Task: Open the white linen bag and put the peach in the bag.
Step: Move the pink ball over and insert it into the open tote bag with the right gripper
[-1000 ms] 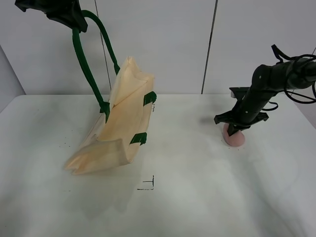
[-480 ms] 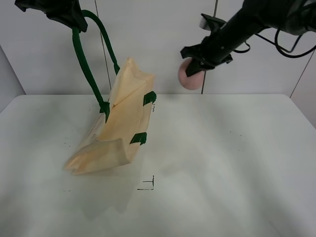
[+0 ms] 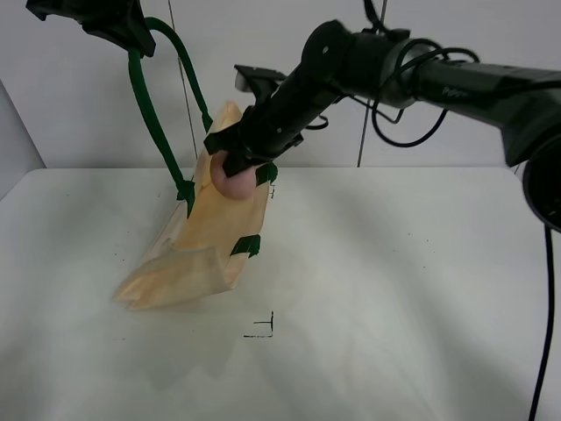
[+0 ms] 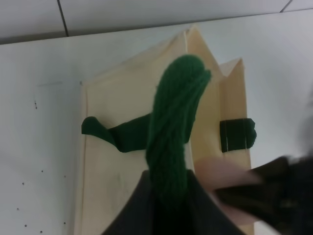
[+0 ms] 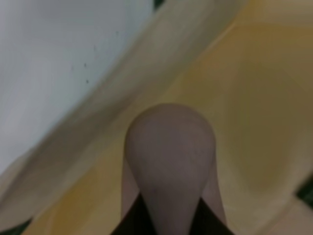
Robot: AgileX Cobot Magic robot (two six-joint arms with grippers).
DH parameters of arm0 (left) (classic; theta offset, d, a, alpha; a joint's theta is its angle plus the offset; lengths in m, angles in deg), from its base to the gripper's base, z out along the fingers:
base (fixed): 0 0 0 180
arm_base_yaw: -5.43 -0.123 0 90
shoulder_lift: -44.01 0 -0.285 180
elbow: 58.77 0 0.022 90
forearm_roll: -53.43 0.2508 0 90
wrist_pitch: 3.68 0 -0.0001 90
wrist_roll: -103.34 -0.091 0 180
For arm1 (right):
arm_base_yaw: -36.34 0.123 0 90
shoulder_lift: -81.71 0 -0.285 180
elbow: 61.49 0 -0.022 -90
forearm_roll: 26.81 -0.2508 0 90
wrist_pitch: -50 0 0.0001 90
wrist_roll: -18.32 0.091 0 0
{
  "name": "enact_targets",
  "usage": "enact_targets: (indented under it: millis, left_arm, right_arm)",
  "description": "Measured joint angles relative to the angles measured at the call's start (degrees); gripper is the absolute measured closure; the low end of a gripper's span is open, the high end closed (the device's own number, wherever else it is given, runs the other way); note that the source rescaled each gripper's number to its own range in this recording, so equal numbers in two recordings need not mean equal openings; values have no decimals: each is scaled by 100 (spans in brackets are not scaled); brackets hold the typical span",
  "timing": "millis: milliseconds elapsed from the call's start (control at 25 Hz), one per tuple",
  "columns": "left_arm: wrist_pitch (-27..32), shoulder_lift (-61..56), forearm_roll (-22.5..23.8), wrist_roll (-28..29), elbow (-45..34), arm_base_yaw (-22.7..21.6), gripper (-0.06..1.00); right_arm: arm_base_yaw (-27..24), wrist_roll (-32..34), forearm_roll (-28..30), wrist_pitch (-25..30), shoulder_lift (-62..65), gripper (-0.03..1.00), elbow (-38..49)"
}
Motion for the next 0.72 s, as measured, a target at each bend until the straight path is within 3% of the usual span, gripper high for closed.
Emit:
enact_targets:
  millis: [240, 320, 400, 480, 560, 720]
  left_arm:
    - [0, 0, 0, 0, 0, 0, 94]
    - [0, 0, 0, 0, 0, 0, 94]
    - [0, 0, 0, 0, 0, 0, 94]
    - [0, 0, 0, 0, 0, 0, 94]
    - [0, 0, 0, 0, 0, 0, 94]
    - [0, 0, -6, 0, 0, 0, 94]
  right_arm:
    - [92, 22, -187, -524, -516, 94, 11]
    - [92, -6, -266, -624, -531, 74, 11]
    - [92, -67, -310, -733, -531, 38, 11]
    - [92, -108, -311, -768, -531, 11, 11]
    - [92, -108, -234, -768, -531, 0, 11]
    - [92, -8, 10, -608, -515, -3, -8]
